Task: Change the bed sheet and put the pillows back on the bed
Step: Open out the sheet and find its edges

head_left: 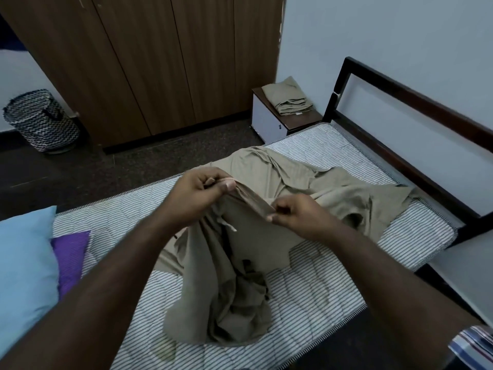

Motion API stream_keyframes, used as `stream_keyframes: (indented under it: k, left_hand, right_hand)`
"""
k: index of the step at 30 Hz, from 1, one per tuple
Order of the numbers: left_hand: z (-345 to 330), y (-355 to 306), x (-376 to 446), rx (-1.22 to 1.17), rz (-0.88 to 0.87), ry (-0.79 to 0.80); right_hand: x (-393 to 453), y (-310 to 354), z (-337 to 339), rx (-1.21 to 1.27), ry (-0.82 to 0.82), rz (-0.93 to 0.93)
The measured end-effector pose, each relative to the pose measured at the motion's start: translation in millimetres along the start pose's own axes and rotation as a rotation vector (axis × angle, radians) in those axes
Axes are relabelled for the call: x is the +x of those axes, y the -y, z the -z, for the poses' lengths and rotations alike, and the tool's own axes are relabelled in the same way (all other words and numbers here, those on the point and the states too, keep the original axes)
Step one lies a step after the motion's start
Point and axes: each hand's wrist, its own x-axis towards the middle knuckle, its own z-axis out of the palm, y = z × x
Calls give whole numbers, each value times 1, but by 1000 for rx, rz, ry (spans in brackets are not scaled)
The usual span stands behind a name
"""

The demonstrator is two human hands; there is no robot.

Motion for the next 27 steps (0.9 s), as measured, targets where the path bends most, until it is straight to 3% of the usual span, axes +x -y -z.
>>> stream_keyframes:
  k: [2,4,7,10,12,18,23,25,27]
  left_hand:
    - [11,0,-4,-8,-4,-56]
    - [28,16,-3,20,75,-170]
    - [35,42,0,227,213,-308]
    - [-4,31,5,204,64,-56]
    - [-23,14,10,156,-20,63]
    - [-8,2,5,231,10,25]
    - [-11,-14,-3,113,-47,-43]
    - [-4,-15,-5,29,-75,-175]
    - [10,-2,0,-53,-36,-405]
  right_hand:
    - [-5,-18,-3,-146,-61,-75]
    - [-7,-27,2,-134,-233,-124]
    - [1,0,9,-94,-414,-24]
    - [22,50,6,-72,-287,167]
    - [34,64,6,0,-228,194]
    - [12,36,-4,-92,-261,271]
    - [-5,-30,-28,-257,-358,4]
    - [-12,-56,-22,-290,-452,-173]
    - [-18,-68,-11,-285,-554,-305]
